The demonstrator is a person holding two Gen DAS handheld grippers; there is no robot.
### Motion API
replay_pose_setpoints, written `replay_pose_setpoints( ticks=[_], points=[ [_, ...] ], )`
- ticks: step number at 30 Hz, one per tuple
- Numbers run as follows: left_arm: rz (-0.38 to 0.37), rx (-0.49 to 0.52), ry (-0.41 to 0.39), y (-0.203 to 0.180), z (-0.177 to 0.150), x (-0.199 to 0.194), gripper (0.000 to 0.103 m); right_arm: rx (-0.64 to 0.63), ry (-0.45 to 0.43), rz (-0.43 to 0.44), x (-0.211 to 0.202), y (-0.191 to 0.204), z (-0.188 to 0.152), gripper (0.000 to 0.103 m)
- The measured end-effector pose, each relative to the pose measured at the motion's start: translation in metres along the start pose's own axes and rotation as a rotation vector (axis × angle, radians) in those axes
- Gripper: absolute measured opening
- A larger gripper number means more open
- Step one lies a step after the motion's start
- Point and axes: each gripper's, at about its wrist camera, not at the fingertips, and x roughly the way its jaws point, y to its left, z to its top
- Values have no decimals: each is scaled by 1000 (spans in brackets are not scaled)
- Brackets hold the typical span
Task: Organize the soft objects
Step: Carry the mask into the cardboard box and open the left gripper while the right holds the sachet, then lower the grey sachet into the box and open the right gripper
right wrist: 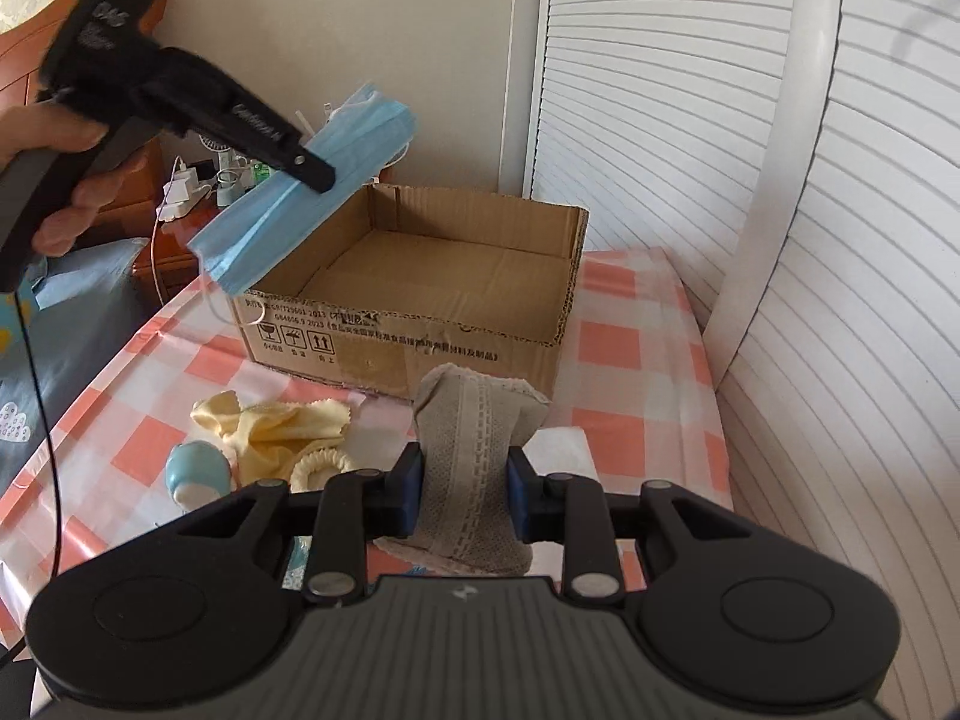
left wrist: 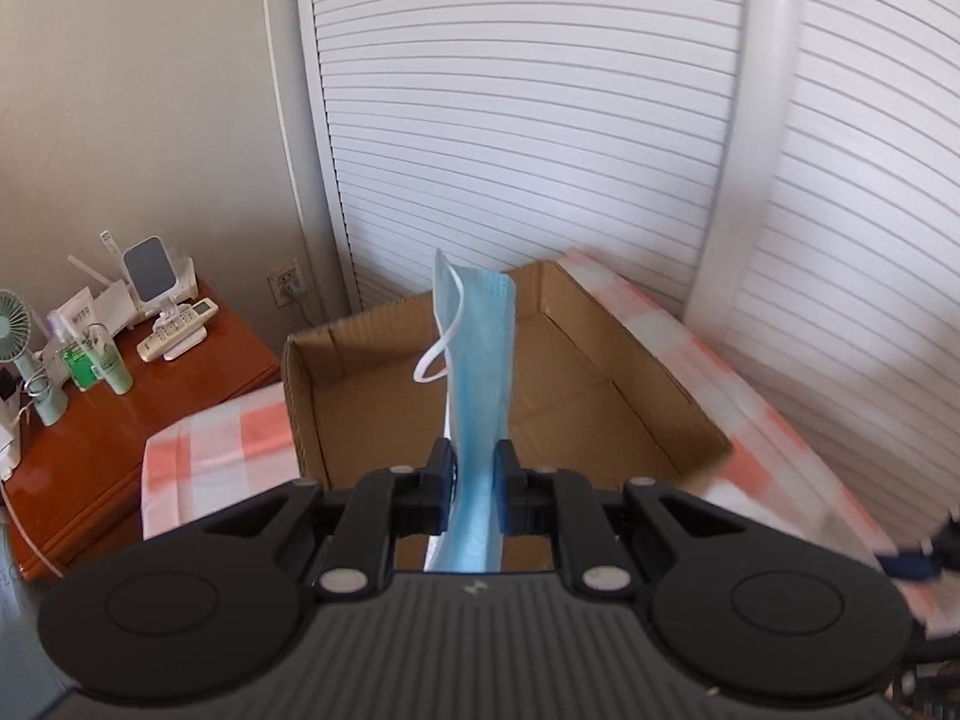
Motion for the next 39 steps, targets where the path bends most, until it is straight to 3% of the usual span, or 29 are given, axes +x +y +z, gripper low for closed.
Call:
replay_pose_setpoints(
  ticks=[5, 7, 8, 9, 11, 13, 17, 27, 32, 36, 39],
  points=[
    [54, -15, 9, 10, 26, 50, 12, 7, -4, -15, 7, -7, 8, 32],
    [56, -37, -16, 15, 29, 64, 20, 12, -2, -16, 10, -9, 10, 32],
    [61, -48, -32, 18, 30, 68, 33, 16, -2, -18, 12, -10, 11, 32],
    [66, -52, -42, 20, 30, 72, 60, 19, 0, -19, 14, -11, 12, 32],
    [95, -70, -42, 22, 29, 76, 89, 20, 1, -25, 16, -11, 14, 32],
    [107, -65, -74, 21, 23, 70, 90, 18, -2, -26, 18, -10, 16, 32],
    [75, -69, -41, 17, 9, 52, 98, 15, -7, -19, 22, -9, 21, 32],
    [85, -94, -29, -6, -76, -30, 100, -4, -42, 14, 37, -1, 56, 32],
    [143, -73, -87, -17, -111, -75, 102, 15, -30, 33, 65, -3, 88, 33],
    [174, -31, -86, -33, -131, -93, 102, 14, -13, 28, 96, 0, 115, 33],
    [155, 5, -85, -45, -140, -100, 102, 23, -2, 4, 120, 1, 134, 33]
  ],
)
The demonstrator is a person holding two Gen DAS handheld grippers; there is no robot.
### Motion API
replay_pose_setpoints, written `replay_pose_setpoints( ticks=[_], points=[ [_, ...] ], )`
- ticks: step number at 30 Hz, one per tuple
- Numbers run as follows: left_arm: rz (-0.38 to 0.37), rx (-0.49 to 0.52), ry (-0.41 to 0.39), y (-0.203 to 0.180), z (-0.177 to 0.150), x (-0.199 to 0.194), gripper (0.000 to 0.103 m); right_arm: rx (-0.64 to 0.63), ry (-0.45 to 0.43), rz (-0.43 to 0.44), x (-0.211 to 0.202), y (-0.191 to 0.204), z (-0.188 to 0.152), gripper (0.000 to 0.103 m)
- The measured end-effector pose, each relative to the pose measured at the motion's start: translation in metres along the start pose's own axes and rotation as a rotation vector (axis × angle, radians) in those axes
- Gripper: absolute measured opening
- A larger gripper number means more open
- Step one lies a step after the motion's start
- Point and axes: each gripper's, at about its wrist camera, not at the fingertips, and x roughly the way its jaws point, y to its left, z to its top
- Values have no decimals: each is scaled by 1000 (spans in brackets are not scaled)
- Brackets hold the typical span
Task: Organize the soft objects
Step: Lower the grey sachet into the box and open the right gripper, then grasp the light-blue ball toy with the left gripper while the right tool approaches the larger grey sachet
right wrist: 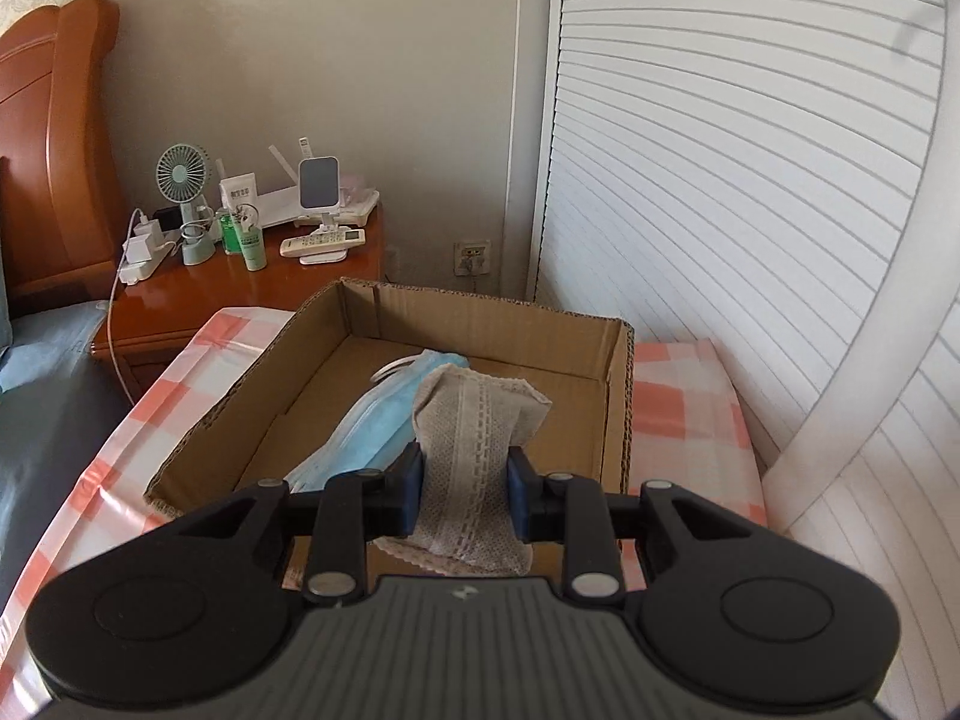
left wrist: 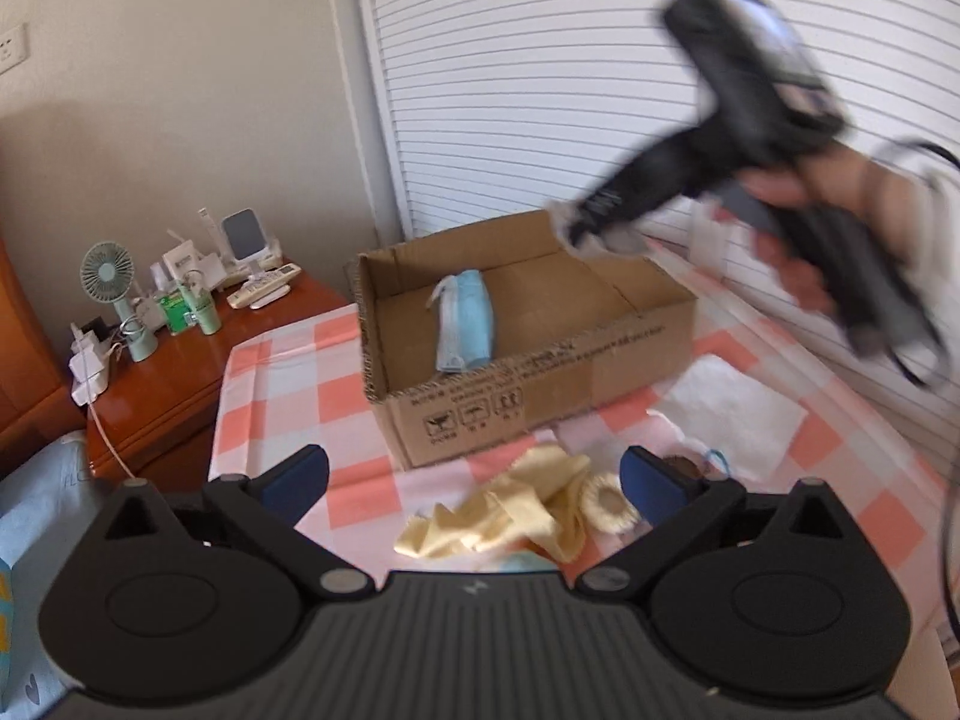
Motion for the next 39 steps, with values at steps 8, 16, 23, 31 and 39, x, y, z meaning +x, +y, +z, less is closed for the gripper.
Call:
replay_pose_setpoints(
  ticks=[8, 16, 23, 31, 39],
  points=[
    [-39, 24, 18, -7, -15, -5, 102, 31, -12, -51, 49, -5, 37, 84],
    [-45, -19, 37, 5, -22, -3, 102, -40, -76, -82, 23, 5, 24, 103],
    [-26, -58, 41, 16, -26, -9, 102, -69, -40, -110, -14, 10, -14, 103],
    [4, -65, 49, 15, -38, -15, 102, -86, -7, -59, -56, 20, -76, 103],
    [-11, -56, 59, 3, -57, -16, 102, -90, 35, -14, -83, 32, -141, 103]
  ],
)
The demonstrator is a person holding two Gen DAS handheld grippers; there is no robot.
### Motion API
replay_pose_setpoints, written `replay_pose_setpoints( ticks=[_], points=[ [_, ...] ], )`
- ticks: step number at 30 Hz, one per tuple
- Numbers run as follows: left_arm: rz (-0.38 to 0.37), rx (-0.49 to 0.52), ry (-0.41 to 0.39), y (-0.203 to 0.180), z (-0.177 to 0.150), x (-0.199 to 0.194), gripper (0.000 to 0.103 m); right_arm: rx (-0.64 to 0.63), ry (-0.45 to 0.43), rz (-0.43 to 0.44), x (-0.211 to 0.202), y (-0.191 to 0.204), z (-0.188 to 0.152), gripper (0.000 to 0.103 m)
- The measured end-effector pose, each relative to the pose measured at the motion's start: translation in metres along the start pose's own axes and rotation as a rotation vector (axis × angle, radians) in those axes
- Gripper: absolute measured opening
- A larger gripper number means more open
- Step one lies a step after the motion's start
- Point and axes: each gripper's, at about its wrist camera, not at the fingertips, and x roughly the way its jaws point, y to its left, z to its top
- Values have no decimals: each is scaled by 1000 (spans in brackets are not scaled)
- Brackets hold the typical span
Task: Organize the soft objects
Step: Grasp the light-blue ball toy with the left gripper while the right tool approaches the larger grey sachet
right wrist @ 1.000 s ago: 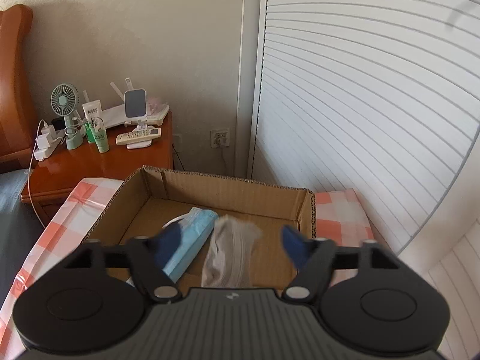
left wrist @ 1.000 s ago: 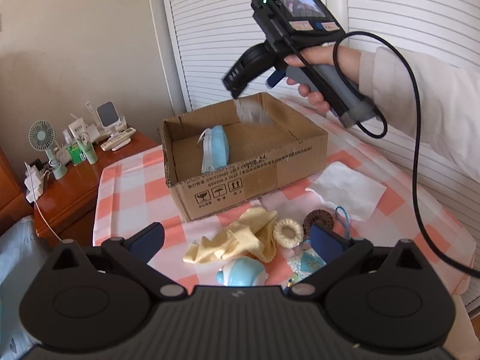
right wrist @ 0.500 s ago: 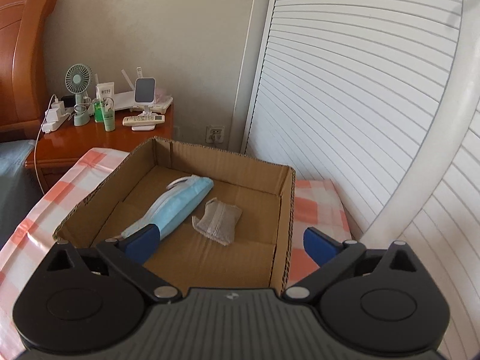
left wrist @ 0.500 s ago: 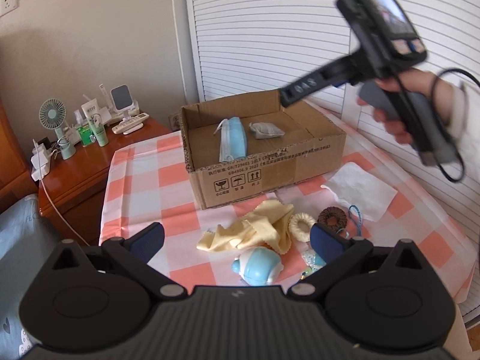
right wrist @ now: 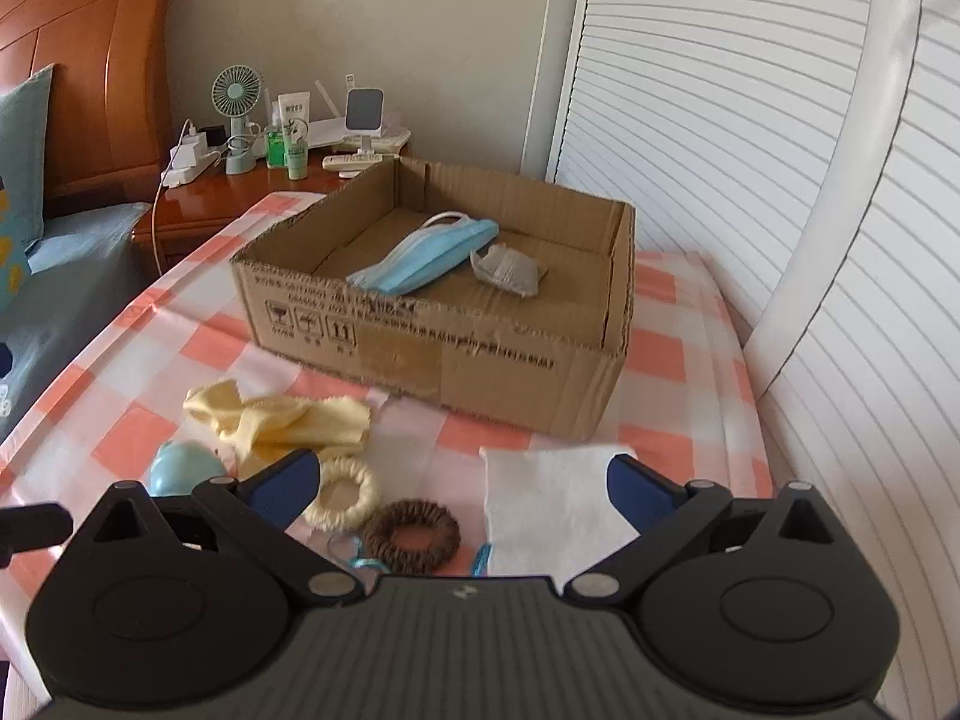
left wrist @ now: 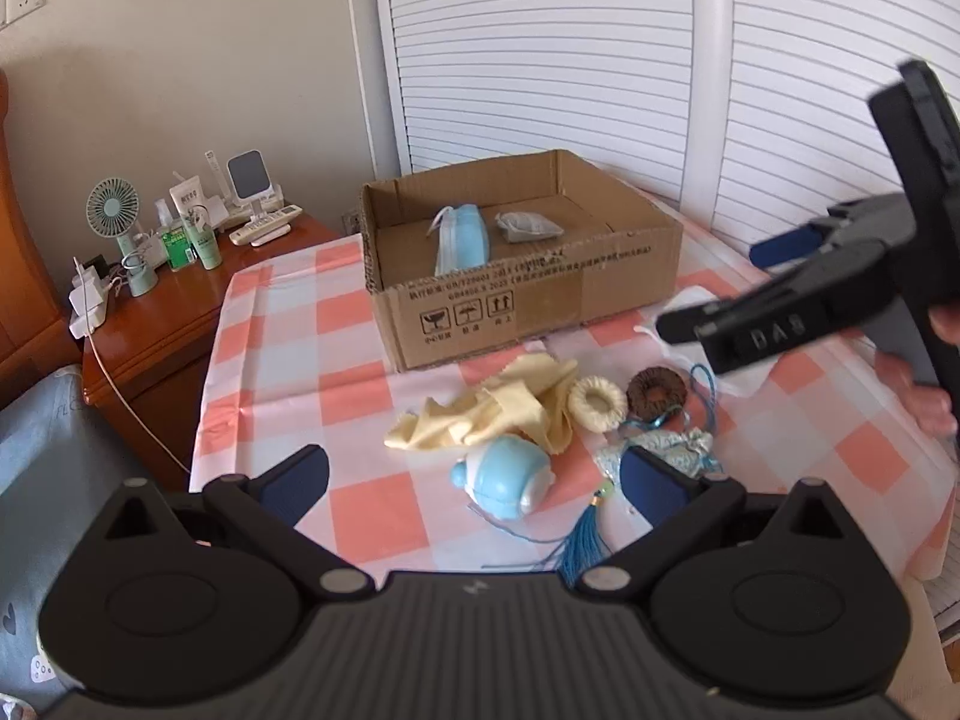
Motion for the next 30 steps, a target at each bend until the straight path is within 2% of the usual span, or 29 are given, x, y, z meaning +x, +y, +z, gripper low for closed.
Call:
replay_pose_setpoints(
  ticks=[10, 18, 23, 26, 30],
  points=[
    [-10, -3, 14, -2, -26, 6, 102, 4, 78, 30, -8, 14, -59, 103],
    [-38, -36, 10, 7, -26, 27, 102, -14, 87, 95, -11, 22, -75, 103],
    [-65, -20, 13, 8, -24, 52, 102, -34, 72, 133, -16, 27, -79, 103],
    [-79, 3, 14, 8, -21, 65, 98, -53, 69, 164, -18, 29, -82, 103],
    [-116, 44, 27, 6, -18, 81, 81, -80, 73, 203, -19, 31, -87, 103]
  ],
)
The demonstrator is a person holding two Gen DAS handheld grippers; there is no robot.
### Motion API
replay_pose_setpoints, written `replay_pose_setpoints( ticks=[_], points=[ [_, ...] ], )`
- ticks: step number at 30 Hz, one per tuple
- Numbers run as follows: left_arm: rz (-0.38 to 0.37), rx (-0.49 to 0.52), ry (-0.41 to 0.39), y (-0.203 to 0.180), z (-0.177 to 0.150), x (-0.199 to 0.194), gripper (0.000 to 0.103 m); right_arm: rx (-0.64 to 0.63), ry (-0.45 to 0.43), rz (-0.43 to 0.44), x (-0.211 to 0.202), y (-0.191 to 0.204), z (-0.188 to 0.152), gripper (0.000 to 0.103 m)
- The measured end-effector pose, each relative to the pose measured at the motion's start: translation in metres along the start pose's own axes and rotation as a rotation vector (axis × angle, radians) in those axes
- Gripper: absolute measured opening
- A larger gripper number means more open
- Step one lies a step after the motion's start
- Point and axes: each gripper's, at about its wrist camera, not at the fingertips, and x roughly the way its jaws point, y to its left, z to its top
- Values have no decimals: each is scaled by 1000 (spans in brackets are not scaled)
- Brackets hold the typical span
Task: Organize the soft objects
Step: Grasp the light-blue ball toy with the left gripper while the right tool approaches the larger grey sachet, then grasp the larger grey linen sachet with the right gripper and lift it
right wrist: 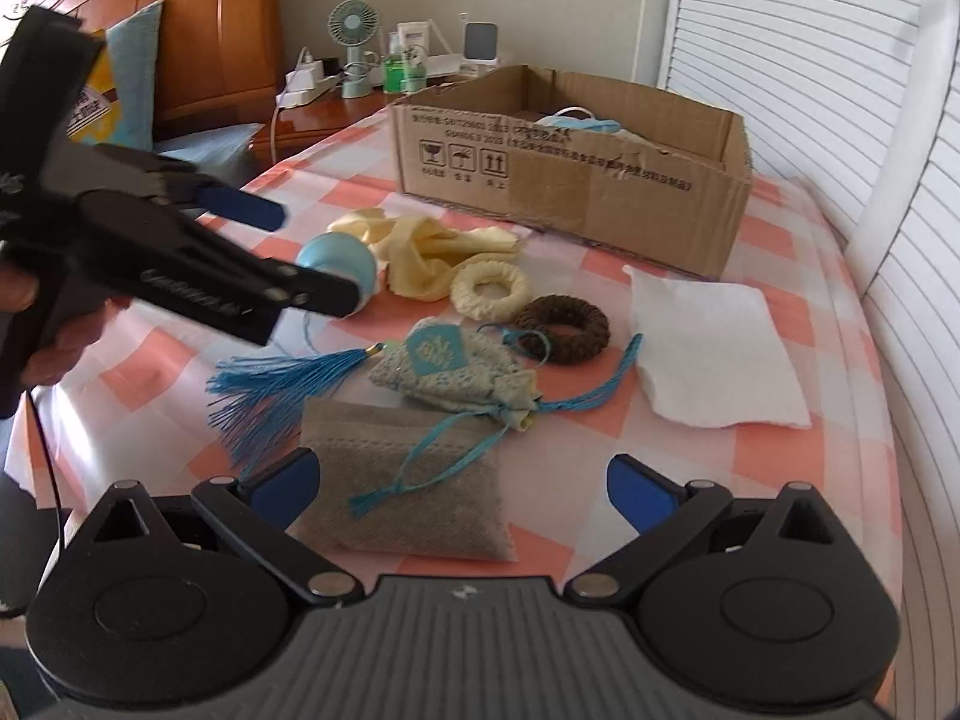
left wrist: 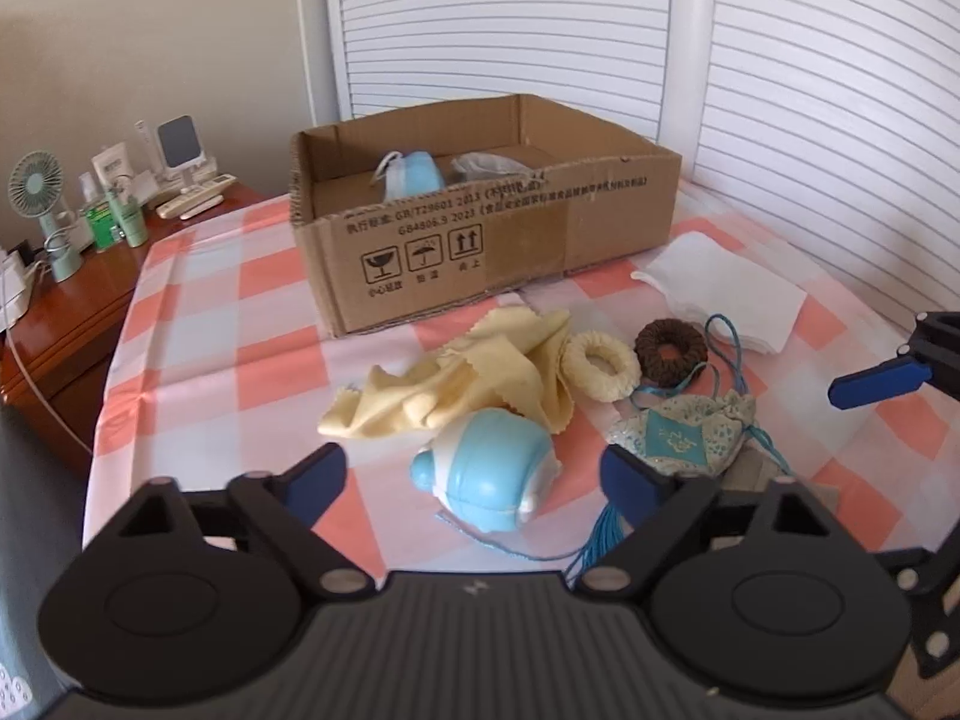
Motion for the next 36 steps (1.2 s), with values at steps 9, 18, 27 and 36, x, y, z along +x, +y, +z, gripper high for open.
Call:
replay_pose_setpoints(
  ticks=[9, 18, 27, 36],
  points=[
    [-43, 22, 51, 4, -1, 24, 58, -29, 23, 59, 6, 5, -5, 103],
    [-28, 0, 59, 6, -1, 23, 54, -56, 40, 48, 13, 10, -6, 103],
    [-29, -25, 54, 6, -5, 12, 54, -44, 25, 48, 21, 14, -8, 103],
    [-33, -24, 49, 5, -3, 10, 54, -61, 0, 28, 27, 21, -5, 103]
  ],
)
